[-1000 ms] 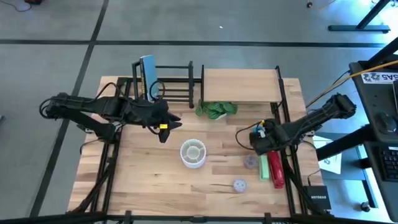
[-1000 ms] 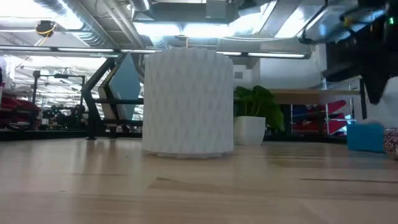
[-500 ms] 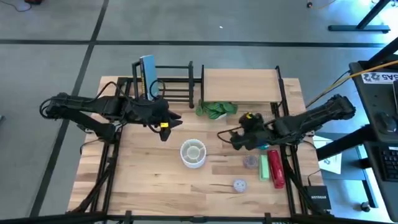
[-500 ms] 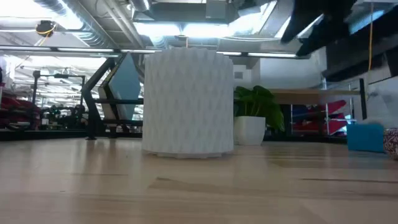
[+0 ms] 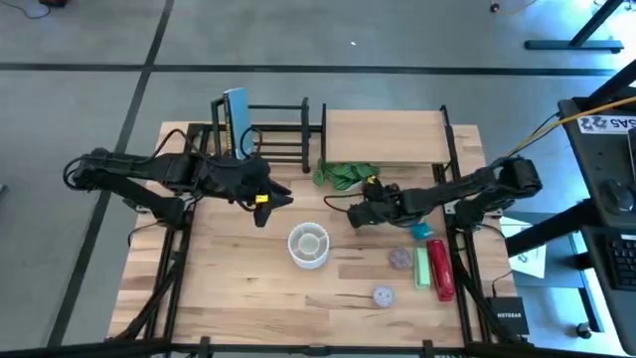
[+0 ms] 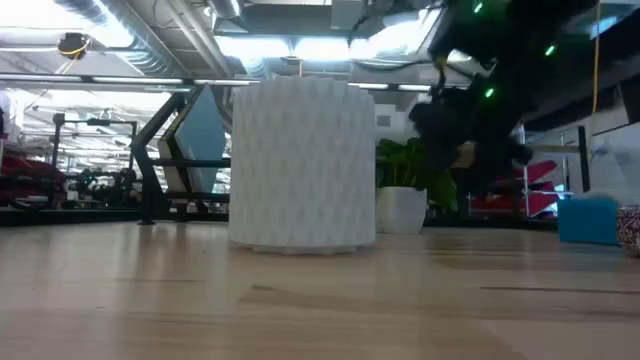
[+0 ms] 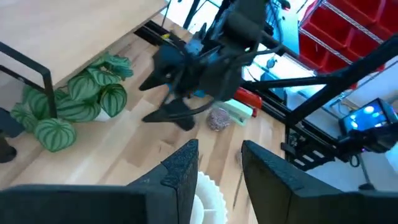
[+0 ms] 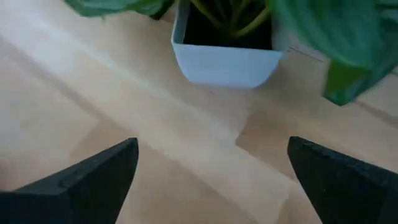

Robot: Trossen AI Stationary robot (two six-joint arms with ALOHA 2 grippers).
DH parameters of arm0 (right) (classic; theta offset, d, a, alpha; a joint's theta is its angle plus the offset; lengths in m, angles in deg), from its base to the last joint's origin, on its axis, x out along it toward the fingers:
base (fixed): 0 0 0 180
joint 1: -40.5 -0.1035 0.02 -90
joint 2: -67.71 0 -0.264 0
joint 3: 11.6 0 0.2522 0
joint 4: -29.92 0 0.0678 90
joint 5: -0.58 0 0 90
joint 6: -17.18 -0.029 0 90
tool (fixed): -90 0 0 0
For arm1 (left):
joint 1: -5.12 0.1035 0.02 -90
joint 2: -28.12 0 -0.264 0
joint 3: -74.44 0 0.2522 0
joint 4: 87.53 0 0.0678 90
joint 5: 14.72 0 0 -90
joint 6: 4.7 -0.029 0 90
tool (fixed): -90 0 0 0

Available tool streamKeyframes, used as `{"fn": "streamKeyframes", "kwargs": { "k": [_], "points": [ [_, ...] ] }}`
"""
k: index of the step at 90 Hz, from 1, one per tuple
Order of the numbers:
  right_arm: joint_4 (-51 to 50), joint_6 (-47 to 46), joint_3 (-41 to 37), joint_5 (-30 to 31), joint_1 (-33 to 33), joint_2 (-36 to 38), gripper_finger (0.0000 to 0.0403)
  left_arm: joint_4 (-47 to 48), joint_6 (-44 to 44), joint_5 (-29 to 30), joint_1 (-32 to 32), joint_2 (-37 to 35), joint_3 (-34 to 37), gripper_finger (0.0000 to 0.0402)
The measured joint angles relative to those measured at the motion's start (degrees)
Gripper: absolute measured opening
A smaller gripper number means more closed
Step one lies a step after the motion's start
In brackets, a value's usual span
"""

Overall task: Stock shelves
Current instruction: Remove the white pot from under the shelf

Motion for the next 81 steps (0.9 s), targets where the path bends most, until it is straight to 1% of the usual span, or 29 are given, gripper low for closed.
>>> {"fn": "streamKeyframes", "kwargs": {
  "k": [10,25,41,62,81],
  "points": [
    [5.21,0.92,0.0,1.28,1.44,-4.55,0.0397,-0.04,1.02,-0.97,0.65,0.0,0.01,0.0107],
    [9.39,1.41,-0.07,0.27,3.78,-9.16,0.0398,-0.08,2.91,-2.19,1.34,0.0,0.01,0.0107],
    [10.23,2.38,-0.07,0.81,6.52,-9.57,0.0399,-0.02,3.62,-2.29,1.32,0.0,0.01,0.0107],
    [18.48,12.38,-0.04,-0.7,10.23,-9.57,0.0398,0.0,3.75,-2.2,1.32,0.0,0.01,0.0107],
    [19.59,12.51,0.0,-1.09,12.63,-9.57,0.0396,0.0,3.77,-2.1,1.32,0.0,0.01,0.0107]
  ]
}}
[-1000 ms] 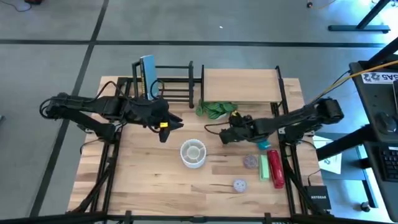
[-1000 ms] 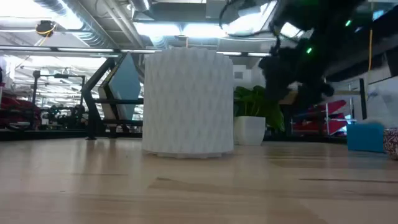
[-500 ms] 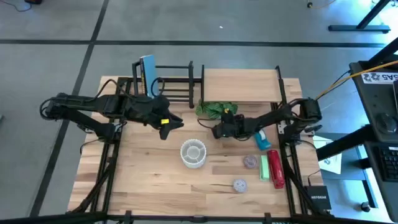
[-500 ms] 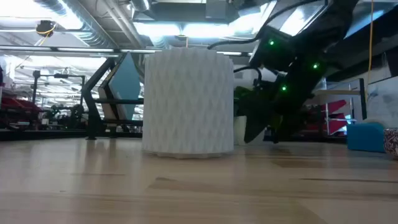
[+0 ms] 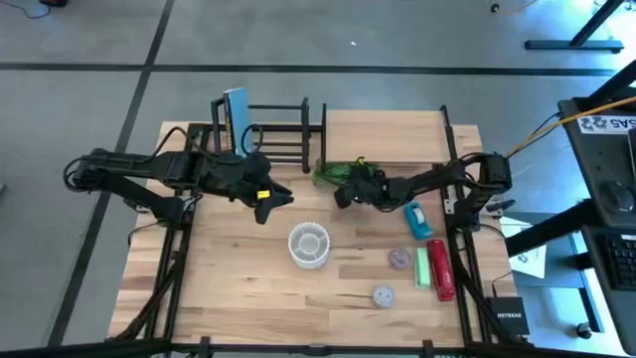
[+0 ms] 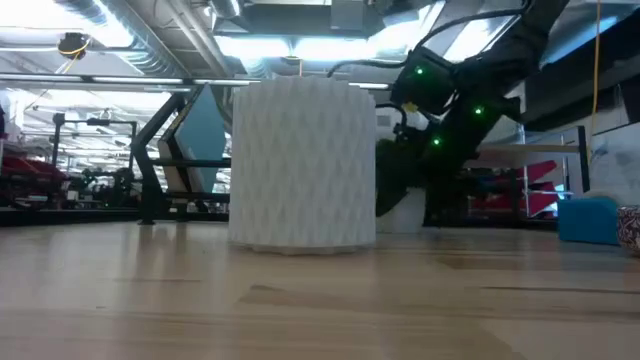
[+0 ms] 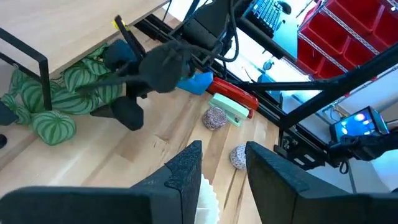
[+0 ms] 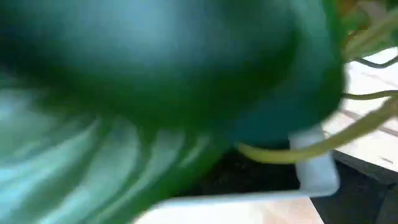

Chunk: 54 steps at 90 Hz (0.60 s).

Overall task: Stock shelves
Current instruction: Remove the white pot from under the shelf

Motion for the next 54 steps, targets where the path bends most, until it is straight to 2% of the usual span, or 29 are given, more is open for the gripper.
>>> {"fn": "streamKeyframes", "kwargs": {
  "k": [10,26,54],
  "points": [
    [-0.02,0.13,0.0,-1.58,0.49,0.0,0.0369,-0.07,0.0,0.02,0.0,0.0,0.0,0.0107],
    [-0.02,1.06,0.04,-3.42,0.36,0.02,0.0272,-0.09,0.78,0.04,0.0,0.0,0.0,0.0107],
    [-5.07,-0.1,0.13,-6.32,0.27,2.66,0.0272,-0.14,1.05,0.07,0.0,0.0,0.0,0.0107]
  ]
}}
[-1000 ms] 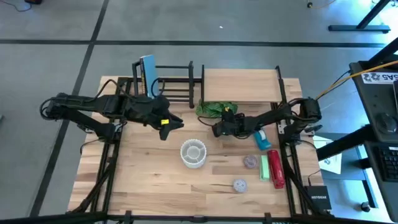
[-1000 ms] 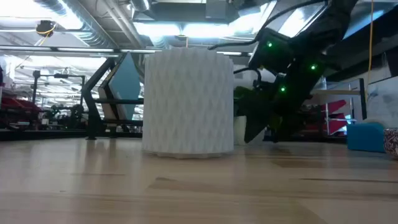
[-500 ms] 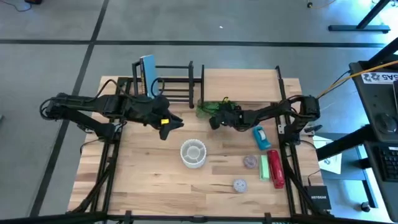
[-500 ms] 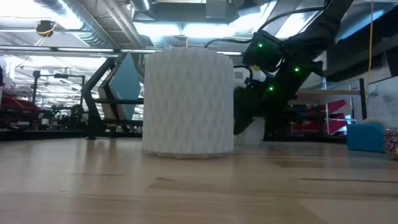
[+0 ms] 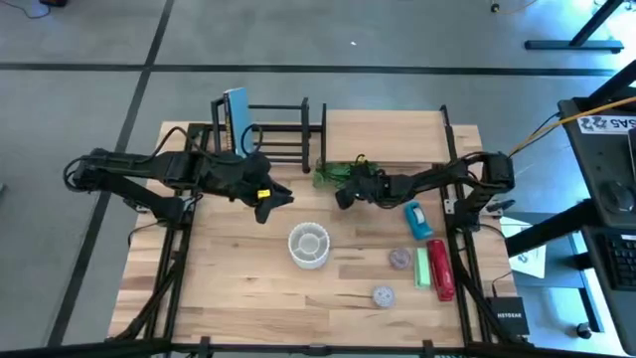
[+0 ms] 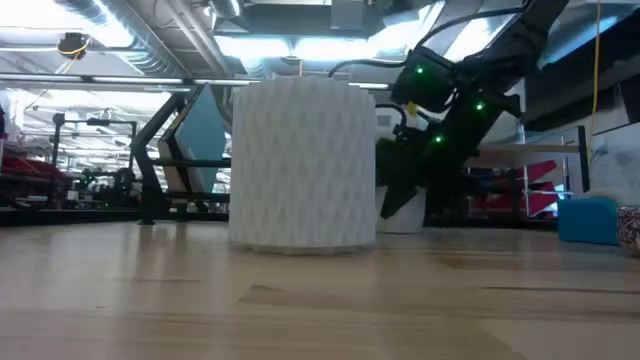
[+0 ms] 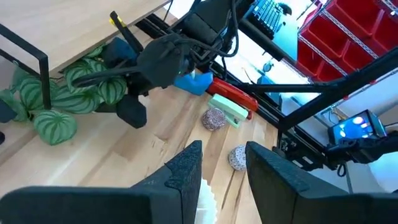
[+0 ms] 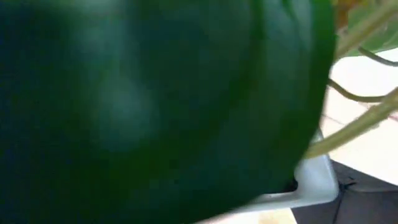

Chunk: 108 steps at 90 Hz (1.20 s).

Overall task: Stock shelves
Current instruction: Remove the white pot from under the shelf

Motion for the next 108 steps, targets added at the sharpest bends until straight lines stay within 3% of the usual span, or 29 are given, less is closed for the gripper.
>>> {"fn": "streamKeyframes", "kwargs": {
  "k": [27,47,61,83,98,108],
  "points": [
    [-13.1,-1.72,-0.11,-5.71,-5.62,7.62,0.0272,-0.01,-1.33,0.02,0.0,0.0,0.0,0.0107],
    [-17.05,-5.16,-0.1,-12.3,-17.16,14.6,0.0272,0.01,-4.19,0.04,0.0,0.0,0.0,0.0107],
    [-18.87,-11.07,1.02,-13.48,-27.13,17.18,0.0272,0.11,-6.14,0.04,0.0,0.0,0.0,0.0107],
    [-20.08,-18.51,1.86,-9.53,-40.63,15.21,0.0272,0.6,-7.96,-0.17,-0.28,0.0,0.0,0.0107],
    [-21.36,-22.96,1.86,-4.53,-43.89,11.59,0.0274,0.73,-9.25,-0.25,-0.92,0.0,0.02,0.0107],
    [-21.2,-23.01,1.86,-4.53,-44.43,8.85,0.0306,0.73,-9.23,-0.29,-1.03,0.0,0.02,0.0107]
  ]
}}
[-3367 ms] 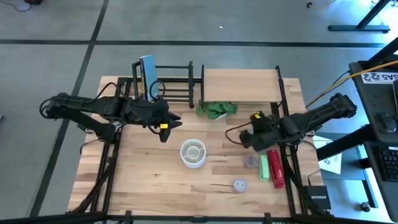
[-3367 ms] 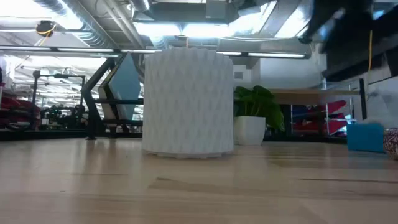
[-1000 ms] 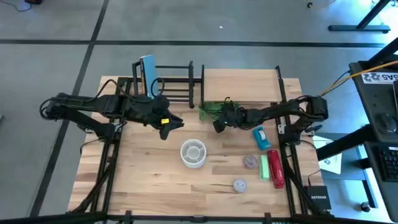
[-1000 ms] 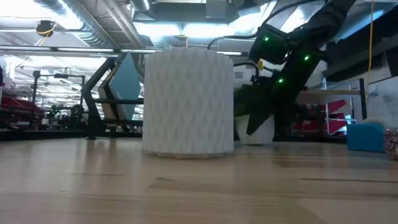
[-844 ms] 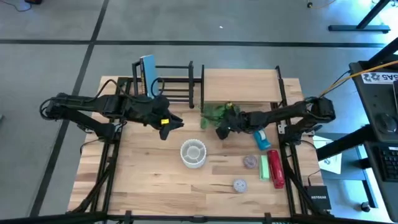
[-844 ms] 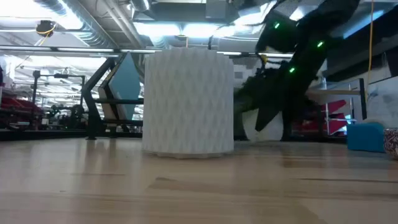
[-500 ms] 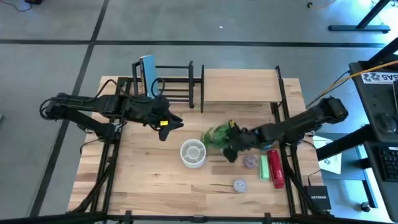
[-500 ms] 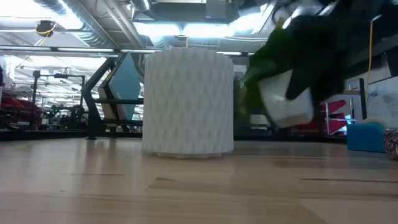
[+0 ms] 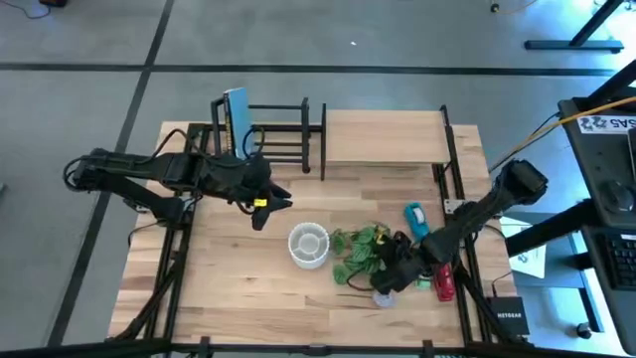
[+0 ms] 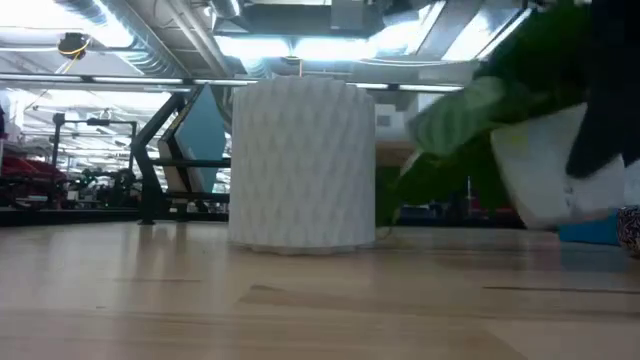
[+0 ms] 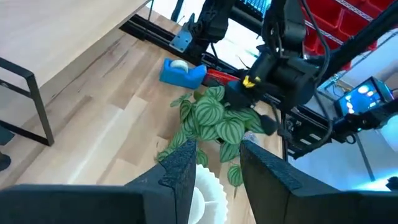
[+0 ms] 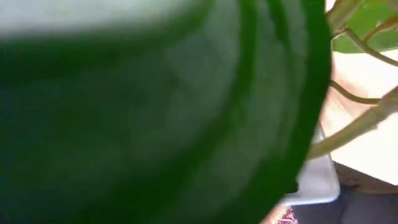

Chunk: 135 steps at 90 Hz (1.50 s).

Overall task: Stock shelves
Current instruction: Remove the white pot from under the shelf, then remove the blue book from the bookshelf

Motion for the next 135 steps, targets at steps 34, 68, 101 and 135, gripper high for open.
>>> {"fn": "streamKeyframes", "kwargs": {
  "k": [34,68,101,135],
  "points": [
    [1.1,0.17,0.0,-7.88,-0.79,-3.27,0.0328,-0.05,0.48,0.03,0.02,0.0,0.0,0.0107],
    [-0.59,4.38,0.0,-20.74,1.2,0.5,0.033,-0.28,0.64,0.68,0.11,0.0,0.0,0.0107],
    [-10.93,15.23,0.04,-38.19,6.8,9.06,0.033,-0.26,0.46,4.48,0.09,-1.33,0.02,0.0107],
    [-36.5,21.73,9.19,-43.41,14.58,19.67,0.033,-1.21,2.2,27.09,1.19,-7.78,-3.7,0.0107]
  ]
}}
